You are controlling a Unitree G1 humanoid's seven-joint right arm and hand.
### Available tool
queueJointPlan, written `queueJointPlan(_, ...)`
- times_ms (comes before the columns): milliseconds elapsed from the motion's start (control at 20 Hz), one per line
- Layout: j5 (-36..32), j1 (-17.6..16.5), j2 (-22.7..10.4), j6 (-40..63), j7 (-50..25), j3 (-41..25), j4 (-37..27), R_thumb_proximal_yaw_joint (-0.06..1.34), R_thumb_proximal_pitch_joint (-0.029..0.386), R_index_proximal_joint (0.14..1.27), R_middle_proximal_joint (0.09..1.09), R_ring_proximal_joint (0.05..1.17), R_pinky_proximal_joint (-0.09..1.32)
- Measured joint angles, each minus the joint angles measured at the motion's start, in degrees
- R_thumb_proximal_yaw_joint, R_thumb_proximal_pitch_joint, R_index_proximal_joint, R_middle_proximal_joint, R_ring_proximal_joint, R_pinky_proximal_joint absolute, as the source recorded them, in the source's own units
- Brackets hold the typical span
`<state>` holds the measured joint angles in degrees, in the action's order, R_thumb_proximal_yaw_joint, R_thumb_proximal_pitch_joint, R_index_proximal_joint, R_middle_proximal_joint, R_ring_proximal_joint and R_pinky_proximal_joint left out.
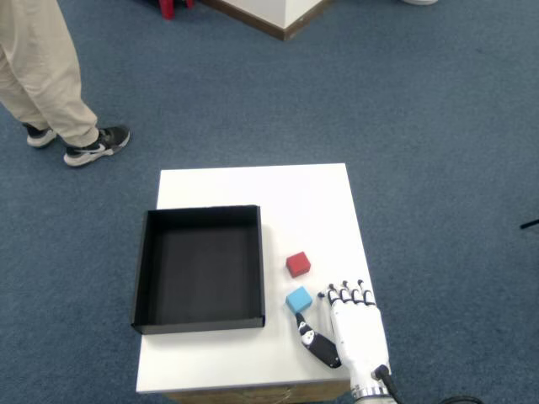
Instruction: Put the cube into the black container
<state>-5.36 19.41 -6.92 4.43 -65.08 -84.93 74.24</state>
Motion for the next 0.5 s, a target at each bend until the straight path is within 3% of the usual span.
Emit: queueJointPlan(500,0.1,-0.1,0.0,0.5,1.1,0.0,0.6,0.41,0.125,0.58,0.36,0.27,0.09)
